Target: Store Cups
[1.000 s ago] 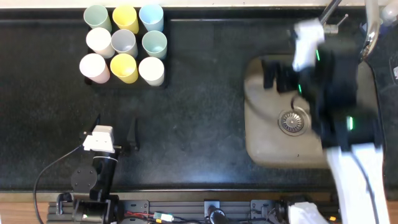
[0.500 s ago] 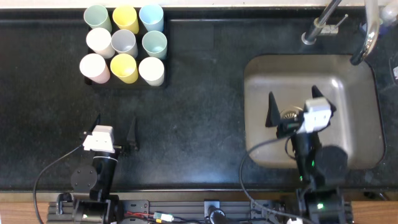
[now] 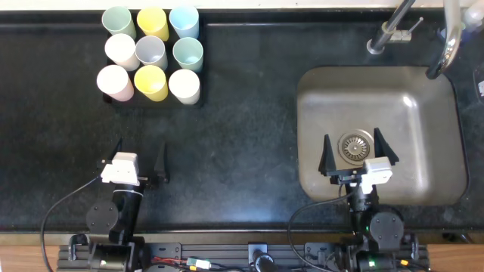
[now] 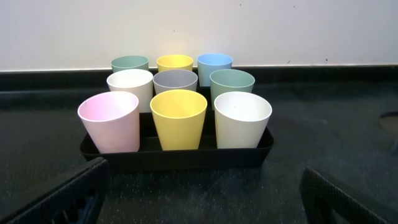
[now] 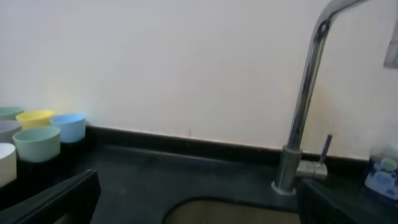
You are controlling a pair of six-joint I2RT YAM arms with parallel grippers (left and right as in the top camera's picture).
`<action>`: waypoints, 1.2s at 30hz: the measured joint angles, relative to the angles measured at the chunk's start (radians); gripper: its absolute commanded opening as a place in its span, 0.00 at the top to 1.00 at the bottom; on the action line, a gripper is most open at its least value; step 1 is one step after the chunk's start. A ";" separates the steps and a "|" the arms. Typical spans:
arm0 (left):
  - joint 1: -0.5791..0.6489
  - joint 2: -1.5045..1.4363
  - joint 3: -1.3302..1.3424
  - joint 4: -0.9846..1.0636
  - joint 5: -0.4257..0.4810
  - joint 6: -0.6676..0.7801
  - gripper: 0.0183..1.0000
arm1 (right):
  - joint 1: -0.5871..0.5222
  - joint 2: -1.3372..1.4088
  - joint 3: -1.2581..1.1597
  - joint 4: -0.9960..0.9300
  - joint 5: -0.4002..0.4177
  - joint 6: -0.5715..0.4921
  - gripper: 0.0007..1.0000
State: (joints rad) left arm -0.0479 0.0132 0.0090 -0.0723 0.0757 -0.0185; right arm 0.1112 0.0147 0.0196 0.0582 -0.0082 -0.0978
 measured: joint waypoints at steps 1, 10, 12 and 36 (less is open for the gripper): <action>0.000 0.000 0.000 0.000 0.000 0.000 0.00 | 0.000 0.000 -0.002 -0.019 0.000 0.000 0.00; 0.000 0.000 0.000 0.000 0.000 0.000 0.00 | 0.000 0.000 -0.002 -0.142 0.001 -0.002 0.00; 0.000 0.000 0.000 0.000 0.000 0.000 0.00 | 0.000 0.000 -0.002 -0.141 0.002 -0.004 0.00; 0.000 0.000 0.000 0.000 0.000 0.000 0.00 | 0.000 0.000 -0.002 -0.140 0.001 -0.011 0.00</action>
State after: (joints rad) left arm -0.0479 0.0132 0.0090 -0.0723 0.0757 -0.0185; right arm 0.1112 0.0147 0.0181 -0.0822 -0.0074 -0.1085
